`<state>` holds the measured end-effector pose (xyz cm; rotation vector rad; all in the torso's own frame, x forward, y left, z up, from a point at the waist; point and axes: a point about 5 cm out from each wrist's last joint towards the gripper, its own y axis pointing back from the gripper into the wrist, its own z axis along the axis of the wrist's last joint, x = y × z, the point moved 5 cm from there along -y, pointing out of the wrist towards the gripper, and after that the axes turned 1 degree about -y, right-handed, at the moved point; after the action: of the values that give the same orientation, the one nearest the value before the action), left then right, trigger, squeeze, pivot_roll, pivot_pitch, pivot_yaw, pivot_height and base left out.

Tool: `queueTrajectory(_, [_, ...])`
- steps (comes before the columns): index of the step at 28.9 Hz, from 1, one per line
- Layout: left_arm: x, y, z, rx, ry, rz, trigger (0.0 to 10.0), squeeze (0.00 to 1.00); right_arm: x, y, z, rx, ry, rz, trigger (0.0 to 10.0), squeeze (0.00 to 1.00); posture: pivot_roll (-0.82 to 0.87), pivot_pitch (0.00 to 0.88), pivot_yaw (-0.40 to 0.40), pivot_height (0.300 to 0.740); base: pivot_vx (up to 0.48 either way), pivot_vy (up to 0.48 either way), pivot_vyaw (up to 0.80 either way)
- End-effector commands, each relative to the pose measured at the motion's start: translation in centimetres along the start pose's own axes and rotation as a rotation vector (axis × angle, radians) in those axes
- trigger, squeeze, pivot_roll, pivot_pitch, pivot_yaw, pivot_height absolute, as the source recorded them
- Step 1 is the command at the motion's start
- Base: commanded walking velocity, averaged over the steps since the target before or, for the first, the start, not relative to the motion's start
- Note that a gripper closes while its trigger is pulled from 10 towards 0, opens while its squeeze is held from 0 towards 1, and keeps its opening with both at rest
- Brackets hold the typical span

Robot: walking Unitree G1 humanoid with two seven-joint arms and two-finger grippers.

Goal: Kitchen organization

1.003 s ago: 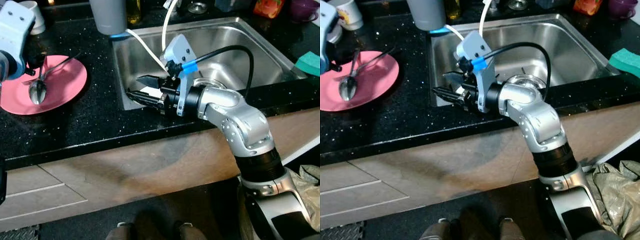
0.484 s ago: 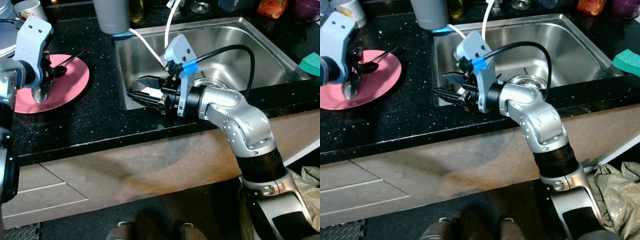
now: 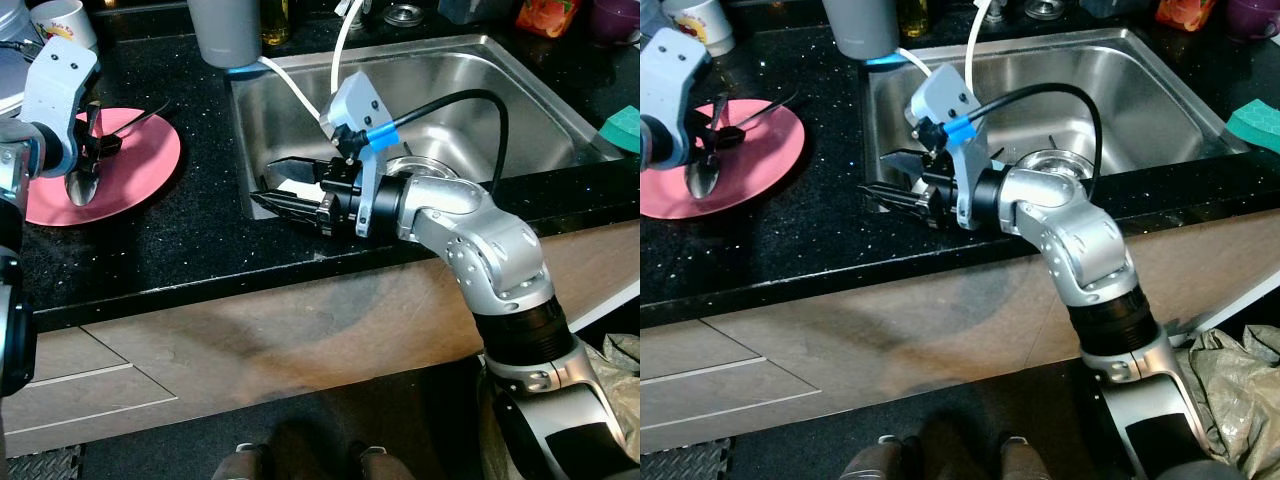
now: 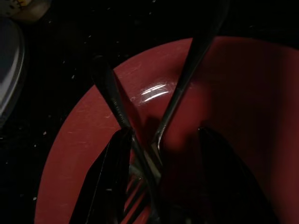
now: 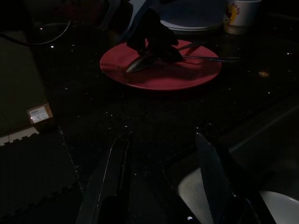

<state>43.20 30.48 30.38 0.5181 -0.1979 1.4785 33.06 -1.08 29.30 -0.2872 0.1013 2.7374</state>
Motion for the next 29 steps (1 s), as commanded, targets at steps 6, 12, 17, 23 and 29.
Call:
queueTrajectory(6, [0.0, 0.0, -1.8, 0.049, 0.119, -0.036, 10.0, 0.00, 1.3, -0.5, -0.6, 0.007, -0.006, 0.037, 10.0, 0.00, 0.01, 0.221, 0.014, 0.740, 0.000, 0.000, 0.00])
queueTrajectory(12, [-0.4, -0.1, -2.7, 0.095, 0.149, -0.061, 10.0, 0.00, 1.3, -0.3, -0.4, 0.009, 0.002, 0.038, 10.0, 0.00, 0.01, 0.217, 0.015, 0.740, 0.000, 0.000, 0.00])
queueTrajectory(17, [-0.7, -0.1, -2.4, 0.082, 0.103, -0.097, 4.9, 0.00, 1.2, -0.3, -0.3, 0.009, 0.007, 0.036, 10.0, 0.00, 0.01, 0.212, 0.015, 0.740, 0.000, 0.000, 0.00])
queueTrajectory(23, [-0.6, 0.0, -1.9, 0.070, 0.089, -0.100, 0.0, 0.00, 1.1, -0.3, -0.3, 0.009, 0.008, 0.032, 10.0, 0.00, 0.01, 0.209, 0.015, 0.740, 0.000, 0.000, 0.00])
queueTrajectory(29, [-0.3, 0.0, -1.3, 0.048, 0.088, -0.084, 0.0, 0.00, 1.0, -0.3, -0.3, 0.008, 0.010, 0.024, 10.0, 0.00, 0.01, 0.205, 0.017, 0.740, 0.000, 0.000, 0.00])
